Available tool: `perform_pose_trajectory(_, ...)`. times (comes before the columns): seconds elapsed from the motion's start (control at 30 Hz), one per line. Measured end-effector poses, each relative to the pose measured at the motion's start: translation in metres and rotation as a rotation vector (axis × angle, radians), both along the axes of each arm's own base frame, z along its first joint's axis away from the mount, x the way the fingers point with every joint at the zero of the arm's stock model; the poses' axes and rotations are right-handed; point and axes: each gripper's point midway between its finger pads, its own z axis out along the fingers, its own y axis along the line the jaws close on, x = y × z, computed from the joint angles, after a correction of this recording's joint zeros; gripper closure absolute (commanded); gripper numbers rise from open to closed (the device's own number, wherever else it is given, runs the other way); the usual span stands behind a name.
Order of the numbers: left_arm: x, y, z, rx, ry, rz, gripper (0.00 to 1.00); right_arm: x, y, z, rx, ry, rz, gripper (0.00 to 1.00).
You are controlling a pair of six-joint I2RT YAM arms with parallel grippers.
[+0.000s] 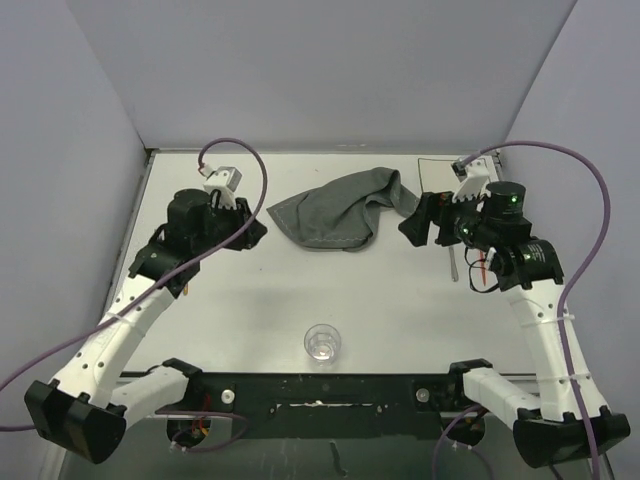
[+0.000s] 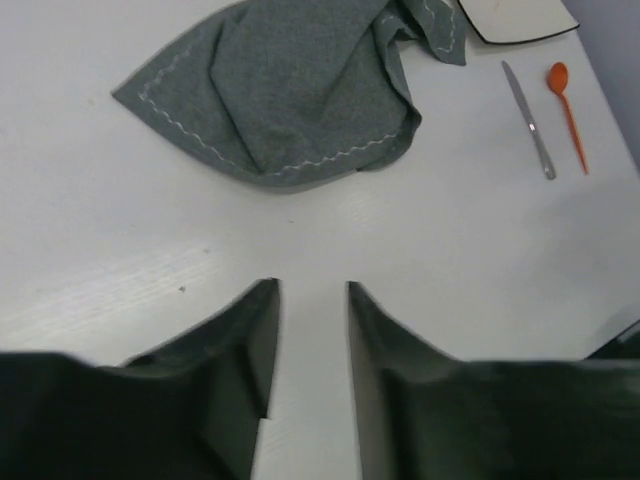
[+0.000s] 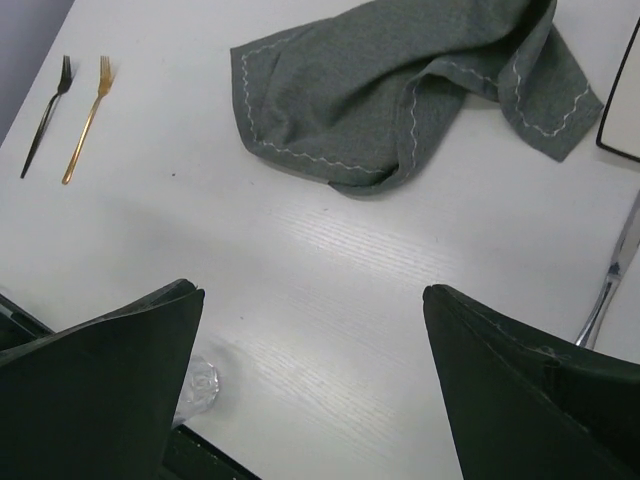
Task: Set the dinner table for one person
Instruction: Flatten out the napkin at the center of the board.
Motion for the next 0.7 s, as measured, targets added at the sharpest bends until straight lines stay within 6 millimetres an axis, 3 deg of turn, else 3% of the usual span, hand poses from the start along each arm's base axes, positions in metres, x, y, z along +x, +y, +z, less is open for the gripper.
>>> perform_pose_trajectory(0.07, -0.002, -0.007, -0.018, 0.010, 0.058, -0.020, 0.93, 0.004, 0.002, -0.016, -0.002, 0.051, 0.004, 0.01)
perform_pose_trajectory(0.27, 0.006, -0.050, -0.063, 0.064, 0.215, -0.102, 0.85, 0.013, 0.005, -0.045, -0.010, 0.144, 0.008, 0.09)
perform_pose_trajectory(0.43, 0.020, -0.091, -0.101, 0.141, 0.326, -0.148, 0.87, 0.017, 0.018, -0.077, -0.017, 0.227, 0.033, 0.28)
perform_pose_trajectory(0.63, 0.038, -0.106, -0.121, 0.205, 0.357, -0.112, 0.60, 0.024, 0.039, -0.121, -0.042, 0.352, 0.069, 0.32)
perform_pose_trajectory(0.7, 0.045, -0.108, -0.123, 0.225, 0.352, -0.094, 0.50, 0.029, 0.044, -0.134, -0.055, 0.379, 0.073, 0.24)
